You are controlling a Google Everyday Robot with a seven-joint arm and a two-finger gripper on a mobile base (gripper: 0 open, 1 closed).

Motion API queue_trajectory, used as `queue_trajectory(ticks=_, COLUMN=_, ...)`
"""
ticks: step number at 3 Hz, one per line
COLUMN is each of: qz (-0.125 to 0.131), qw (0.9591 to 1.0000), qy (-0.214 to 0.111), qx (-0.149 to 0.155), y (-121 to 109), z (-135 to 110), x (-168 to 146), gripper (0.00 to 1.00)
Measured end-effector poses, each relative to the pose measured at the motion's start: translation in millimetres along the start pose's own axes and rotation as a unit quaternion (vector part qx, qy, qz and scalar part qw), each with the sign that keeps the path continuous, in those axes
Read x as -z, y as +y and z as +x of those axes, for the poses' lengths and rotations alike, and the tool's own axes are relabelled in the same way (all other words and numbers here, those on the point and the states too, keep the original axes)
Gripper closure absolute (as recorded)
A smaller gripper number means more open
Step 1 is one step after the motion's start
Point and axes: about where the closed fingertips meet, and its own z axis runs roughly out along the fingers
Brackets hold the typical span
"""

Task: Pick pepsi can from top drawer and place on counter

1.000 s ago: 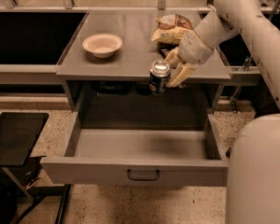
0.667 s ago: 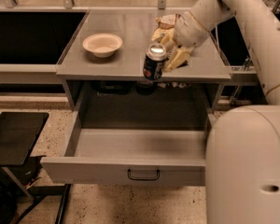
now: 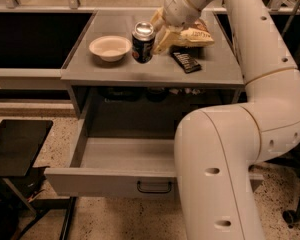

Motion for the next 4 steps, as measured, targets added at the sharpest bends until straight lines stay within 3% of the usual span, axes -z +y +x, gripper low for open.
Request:
queue_trajectory(ticks=2, qz=-0.033, qw=0.9984, qy=0.044, qx=-0.01, y=-15, z=-8, x=-43, gripper=1.0)
queue_trajectory(ticks=3, qz=-0.06, qw=0.9968, qy=0.039, qx=-0.036, y=-3, z=13, x=-70, gripper=1.0)
queue_trajectory(ticks=4, qz=-0.06, qw=0.9968, qy=0.039, qx=-0.036, y=-3, z=14, x=-71, gripper=1.0)
